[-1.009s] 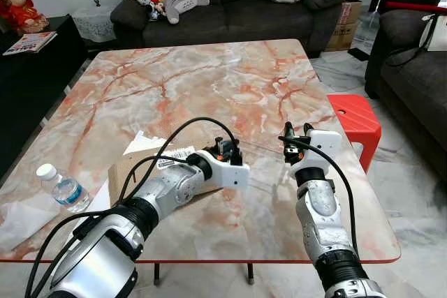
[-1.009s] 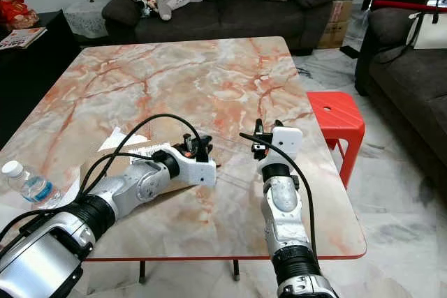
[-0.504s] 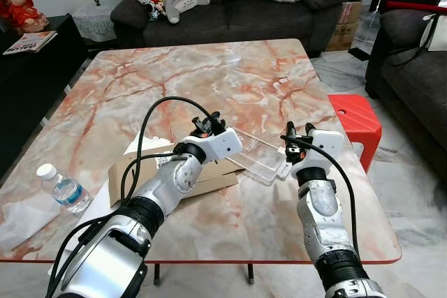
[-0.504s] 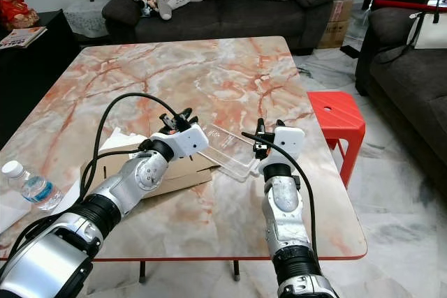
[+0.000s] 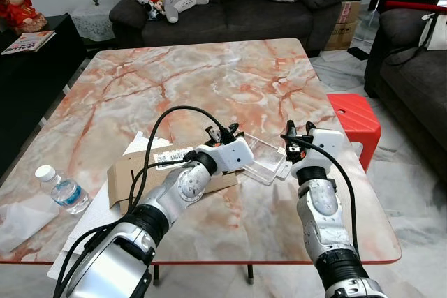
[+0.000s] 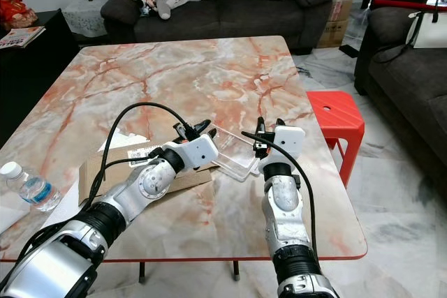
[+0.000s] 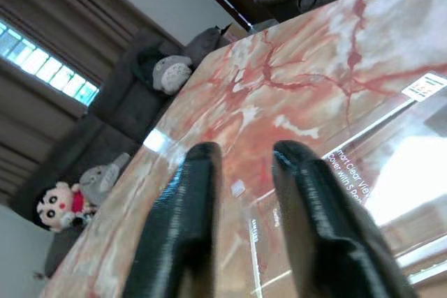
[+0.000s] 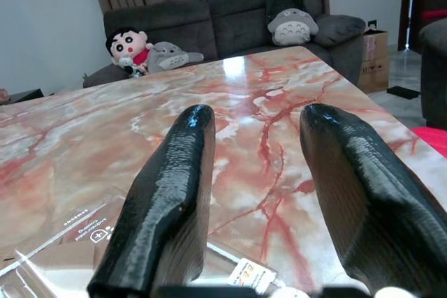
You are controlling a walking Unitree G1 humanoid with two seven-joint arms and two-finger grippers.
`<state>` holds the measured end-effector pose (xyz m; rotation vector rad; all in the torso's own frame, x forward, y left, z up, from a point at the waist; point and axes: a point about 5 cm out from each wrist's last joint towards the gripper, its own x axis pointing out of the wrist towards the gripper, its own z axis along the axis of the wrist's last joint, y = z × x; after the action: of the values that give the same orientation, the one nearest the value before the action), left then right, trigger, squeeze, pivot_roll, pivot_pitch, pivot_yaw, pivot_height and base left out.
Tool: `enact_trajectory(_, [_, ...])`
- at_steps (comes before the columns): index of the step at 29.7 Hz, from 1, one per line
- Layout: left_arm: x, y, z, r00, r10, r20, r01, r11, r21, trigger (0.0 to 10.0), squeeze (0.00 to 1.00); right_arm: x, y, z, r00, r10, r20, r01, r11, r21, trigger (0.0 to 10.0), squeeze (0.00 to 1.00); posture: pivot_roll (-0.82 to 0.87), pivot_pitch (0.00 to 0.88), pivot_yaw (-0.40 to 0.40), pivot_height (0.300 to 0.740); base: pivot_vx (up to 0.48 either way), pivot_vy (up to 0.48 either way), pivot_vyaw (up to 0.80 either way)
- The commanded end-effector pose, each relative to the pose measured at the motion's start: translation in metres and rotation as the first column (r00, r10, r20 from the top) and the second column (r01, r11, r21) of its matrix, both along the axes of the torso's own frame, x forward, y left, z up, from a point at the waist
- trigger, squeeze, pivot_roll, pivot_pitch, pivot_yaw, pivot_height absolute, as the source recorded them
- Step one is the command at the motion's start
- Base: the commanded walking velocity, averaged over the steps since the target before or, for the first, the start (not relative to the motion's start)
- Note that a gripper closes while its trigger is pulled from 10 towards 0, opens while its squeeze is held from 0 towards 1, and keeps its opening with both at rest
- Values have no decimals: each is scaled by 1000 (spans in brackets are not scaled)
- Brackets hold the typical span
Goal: Picking trash to rubbish bin
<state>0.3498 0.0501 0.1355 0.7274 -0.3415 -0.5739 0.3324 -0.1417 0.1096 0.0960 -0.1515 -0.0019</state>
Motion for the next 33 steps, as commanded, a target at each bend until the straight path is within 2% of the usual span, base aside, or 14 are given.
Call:
enact_trajectory(1, [2,8,0,1000,23,-14,-24,999,-27,10000,1000,-1,2,1,1000,9,6,-9,1000,3,10000,0,64,0,85,740,0,0,0])
enact_trajectory(4, [3,10,1,999,34,-34,-36,997,-67,10000,1000,-2,1,-1,1000,12,-2,-12,1000,-5,10000,0,64,0,82,740,0,0,0])
enact_trajectory(6, [4,11,3,996,43,-72,-53,988,-146,10000,1000,-2,2,0,1000,16,3,-16,1000,-6,10000,0,62,0,82,740,0,0,0])
enact_trajectory(7, [4,11,3,996,43,-72,-53,988,-146,10000,1000,-2,2,0,1000,16,3,-16,1000,-6,10000,0,62,0,82,740,0,0,0])
enact_trajectory(8, [8,14,4,986,74,-146,-111,958,-263,10000,1000,0,3,6,1000,14,19,-14,1000,11,10000,0,55,0,80,740,0,0,0])
enact_trajectory(9, [9,15,5,980,85,-180,-139,941,-309,10000,1000,0,3,9,1000,12,25,-13,1000,21,10000,0,55,0,80,740,0,0,0])
enact_trajectory(10, [12,17,6,968,94,-234,-182,903,-390,10000,1000,3,3,16,999,11,45,-12,1000,19,10000,0,53,0,77,740,0,0,0])
enact_trajectory(15, [14,20,10,964,99,-246,-207,863,-461,10000,1000,5,2,24,997,18,68,-19,1000,5,10000,0,52,0,72,740,0,0,0])
enact_trajectory(17, [15,26,14,962,108,-251,-229,820,-525,10000,1000,5,1,25,997,18,75,-19,1000,6,10000,0,53,0,68,740,0,0,0])
enact_trajectory(20, [17,29,16,961,109,-253,-236,798,-554,10000,1000,4,2,26,997,19,75,-20,1000,5,10000,0,54,0,65,740,0,0,0])
enact_trajectory(24, [18,29,18,952,87,-294,-260,736,-625,10000,1000,3,4,27,997,24,77,-25,1000,10,10000,0,53,0,62,740,0,0,0])
enact_trajectory(27, [16,26,16,952,64,-298,-245,741,-625,10000,1000,3,4,28,997,22,80,-23,1000,15,10000,0,51,0,63,740,0,0,0])
enact_trajectory(30, [14,23,10,945,38,-326,-252,721,-646,10000,1000,3,5,30,996,24,85,-25,1000,15,10000,0,45,0,65,740,0,0,0])
enact_trajectory(33, [13,23,9,944,40,-327,-254,723,-643,10000,1000,3,6,30,996,26,89,-27,999,18,10000,0,46,0,63,740,0,0,0])
